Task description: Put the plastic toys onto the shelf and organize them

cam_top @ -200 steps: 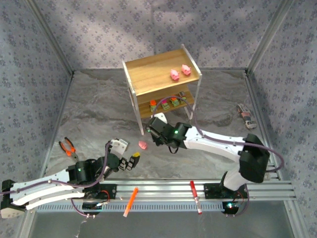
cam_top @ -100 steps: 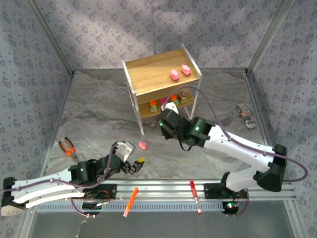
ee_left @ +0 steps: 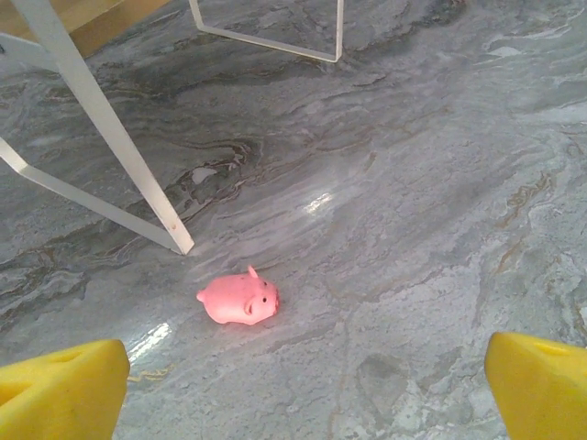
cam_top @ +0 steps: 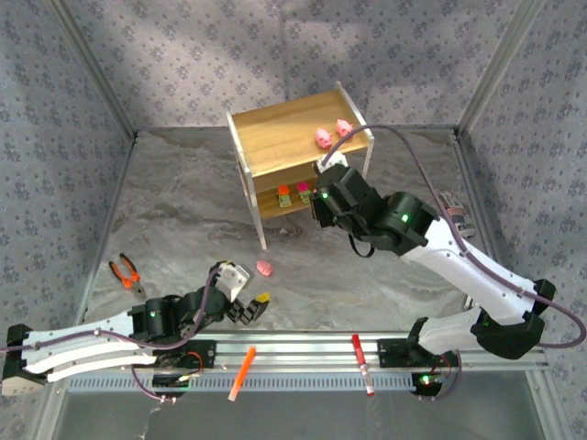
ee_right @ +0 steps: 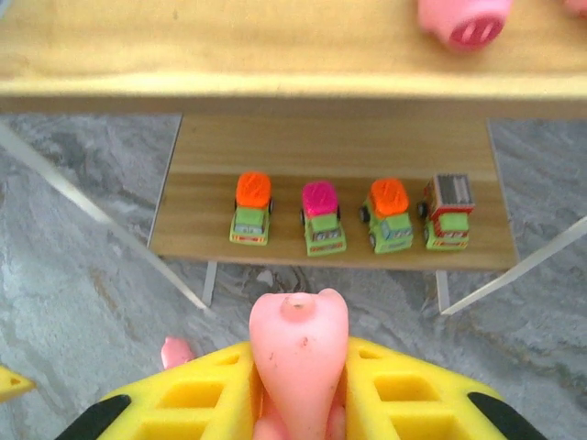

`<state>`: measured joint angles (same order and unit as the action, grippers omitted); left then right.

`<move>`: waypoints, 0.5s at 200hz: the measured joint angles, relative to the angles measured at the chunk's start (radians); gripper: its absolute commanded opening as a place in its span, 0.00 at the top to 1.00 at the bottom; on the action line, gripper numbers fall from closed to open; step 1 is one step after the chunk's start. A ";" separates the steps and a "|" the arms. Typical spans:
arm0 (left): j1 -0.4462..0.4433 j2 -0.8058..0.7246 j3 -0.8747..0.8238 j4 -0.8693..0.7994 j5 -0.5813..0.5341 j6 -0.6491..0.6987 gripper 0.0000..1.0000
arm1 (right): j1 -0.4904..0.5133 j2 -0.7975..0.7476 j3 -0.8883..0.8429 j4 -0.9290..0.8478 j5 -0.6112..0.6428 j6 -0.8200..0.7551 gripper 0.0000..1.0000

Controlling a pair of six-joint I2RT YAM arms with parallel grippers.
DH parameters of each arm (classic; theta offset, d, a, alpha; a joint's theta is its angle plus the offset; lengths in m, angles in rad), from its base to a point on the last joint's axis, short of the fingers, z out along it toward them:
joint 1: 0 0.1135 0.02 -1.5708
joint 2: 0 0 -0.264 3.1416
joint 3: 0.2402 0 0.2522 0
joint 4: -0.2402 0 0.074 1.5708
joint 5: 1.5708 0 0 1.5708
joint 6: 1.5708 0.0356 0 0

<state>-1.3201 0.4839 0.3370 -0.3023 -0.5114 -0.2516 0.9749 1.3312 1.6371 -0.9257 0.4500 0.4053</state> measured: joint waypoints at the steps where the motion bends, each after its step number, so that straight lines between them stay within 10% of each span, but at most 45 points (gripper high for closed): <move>1: 0.000 0.000 0.000 0.000 -0.001 0.000 0.00 | -0.001 0.001 0.002 0.000 0.000 -0.002 0.73; 100: -0.004 -0.077 -0.005 -0.019 -0.071 -0.003 0.00 | -0.121 0.189 0.305 -0.049 -0.067 -0.123 0.73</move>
<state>-1.3243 0.4065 0.3317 -0.3218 -0.5823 -0.2550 0.8539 1.5204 1.9423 -0.9745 0.3832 0.2821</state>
